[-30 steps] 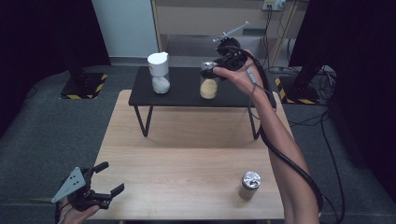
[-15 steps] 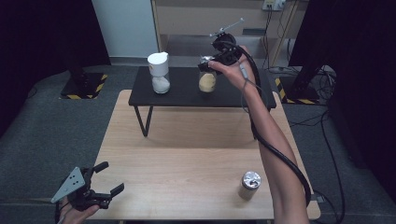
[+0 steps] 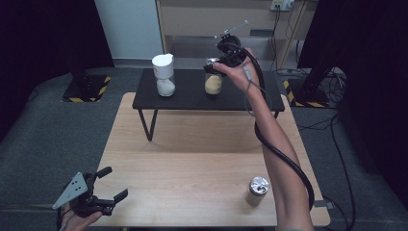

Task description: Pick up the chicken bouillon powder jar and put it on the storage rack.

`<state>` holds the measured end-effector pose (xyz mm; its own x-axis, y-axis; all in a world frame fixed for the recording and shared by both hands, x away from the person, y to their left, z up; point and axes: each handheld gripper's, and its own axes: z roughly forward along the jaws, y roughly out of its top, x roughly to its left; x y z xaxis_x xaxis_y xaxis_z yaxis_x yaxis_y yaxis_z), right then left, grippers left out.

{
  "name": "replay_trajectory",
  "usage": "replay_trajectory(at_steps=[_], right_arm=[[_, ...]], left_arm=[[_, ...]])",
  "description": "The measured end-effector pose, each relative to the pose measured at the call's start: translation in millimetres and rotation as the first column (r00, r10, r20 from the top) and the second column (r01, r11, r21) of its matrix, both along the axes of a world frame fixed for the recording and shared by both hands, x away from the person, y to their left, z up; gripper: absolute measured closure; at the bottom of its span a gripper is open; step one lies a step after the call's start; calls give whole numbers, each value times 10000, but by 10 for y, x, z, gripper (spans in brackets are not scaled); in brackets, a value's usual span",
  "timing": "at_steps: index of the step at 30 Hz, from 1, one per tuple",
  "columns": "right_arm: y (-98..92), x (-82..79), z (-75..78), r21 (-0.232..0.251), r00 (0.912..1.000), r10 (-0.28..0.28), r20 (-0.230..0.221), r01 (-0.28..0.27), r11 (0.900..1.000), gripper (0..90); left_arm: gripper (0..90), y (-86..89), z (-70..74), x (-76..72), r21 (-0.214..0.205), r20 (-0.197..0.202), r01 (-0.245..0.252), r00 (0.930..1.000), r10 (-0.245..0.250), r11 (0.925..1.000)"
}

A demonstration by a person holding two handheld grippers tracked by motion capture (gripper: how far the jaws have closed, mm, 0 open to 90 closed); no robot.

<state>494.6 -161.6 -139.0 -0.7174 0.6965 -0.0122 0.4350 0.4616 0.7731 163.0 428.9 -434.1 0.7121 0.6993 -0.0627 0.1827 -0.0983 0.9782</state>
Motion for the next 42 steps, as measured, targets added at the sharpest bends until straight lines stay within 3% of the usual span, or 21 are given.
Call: replay_trajectory(at_steps=[20, 29, 31, 33, 36, 37, 38, 40, 42], right_arm=[[17, 81, -117, 55, 9996, 74, -286, -73, 10000, 353], [9, 77, -141, 92, 9997, 135, -185, -134, 9999, 350], [3, 72, -156, 108, 9998, 163, -119, -162, 9998, 330], [33, 40, -164, 64, 10000, 66, 8, -66, 10000, 233], [43, 13, -167, 64, 9997, 39, 223, -41, 10000, 159], [43, 13, -167, 64, 9997, 39, 223, -41, 10000, 159], [-5, 28, -175, 363, 9996, 151, 219, -159, 9992, 120], [12, -21, -164, 167, 9981, 116, 599, -126, 9998, 94], [-21, -42, -156, 318, 9970, 179, 749, -203, 9993, 90]], left_arm=[[0, 1, -5, 4, -34, -5, 31, 10000, -31, 10000], [0, 0, -4, 5, -28, -5, 42, 10000, -42, 10000], [0, -1, -4, 5, -24, -2, 49, 10000, -49, 10000], [0, -3, -1, 4, -12, -3, 48, 10000, -48, 10000], [0, -3, -1, 2, -13, -6, 28, 10000, -28, 10000], [0, -2, -1, 2, -18, -4, 31, 10000, -31, 10000], [0, -3, 0, 3, -6, -1, 41, 10000, -41, 10000], [0, -3, -1, 4, -13, -4, 48, 10000, -48, 10000], [0, -3, -1, 4, -12, -6, 43, 10000, -43, 10000]])
